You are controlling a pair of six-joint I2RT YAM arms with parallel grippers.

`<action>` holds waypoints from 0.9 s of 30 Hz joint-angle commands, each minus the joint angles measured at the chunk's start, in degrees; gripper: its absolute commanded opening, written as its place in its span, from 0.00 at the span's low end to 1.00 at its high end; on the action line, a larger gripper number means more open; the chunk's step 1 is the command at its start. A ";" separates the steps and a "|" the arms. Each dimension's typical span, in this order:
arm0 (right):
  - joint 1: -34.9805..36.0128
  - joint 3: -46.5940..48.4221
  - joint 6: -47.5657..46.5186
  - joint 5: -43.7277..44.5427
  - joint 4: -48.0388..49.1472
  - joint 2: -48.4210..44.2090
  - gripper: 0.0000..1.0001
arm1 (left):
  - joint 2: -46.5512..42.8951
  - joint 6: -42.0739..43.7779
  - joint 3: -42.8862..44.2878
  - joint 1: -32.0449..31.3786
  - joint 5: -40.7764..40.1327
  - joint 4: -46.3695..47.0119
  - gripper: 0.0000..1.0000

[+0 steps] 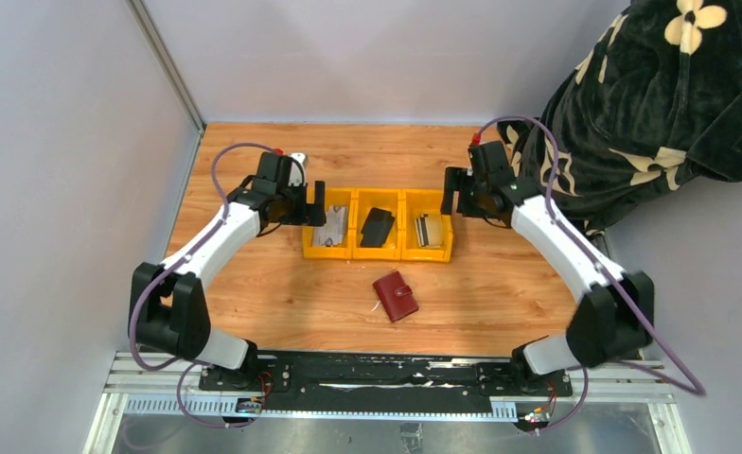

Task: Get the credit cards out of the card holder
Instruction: Pick up the card holder from the center of the board.

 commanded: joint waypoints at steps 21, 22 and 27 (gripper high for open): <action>39.26 -16.10 13.04 5.10 6.93 3.97 0.90 | -16.04 10.69 13.60 7.75 11.62 -21.73 1.00; 39.65 -15.29 13.01 5.65 6.22 5.34 0.90 | -16.06 10.48 13.73 7.75 11.64 -21.83 1.00; 42.15 -13.17 13.28 10.12 3.97 10.26 0.91 | -16.63 9.71 14.42 7.75 12.00 -21.95 1.00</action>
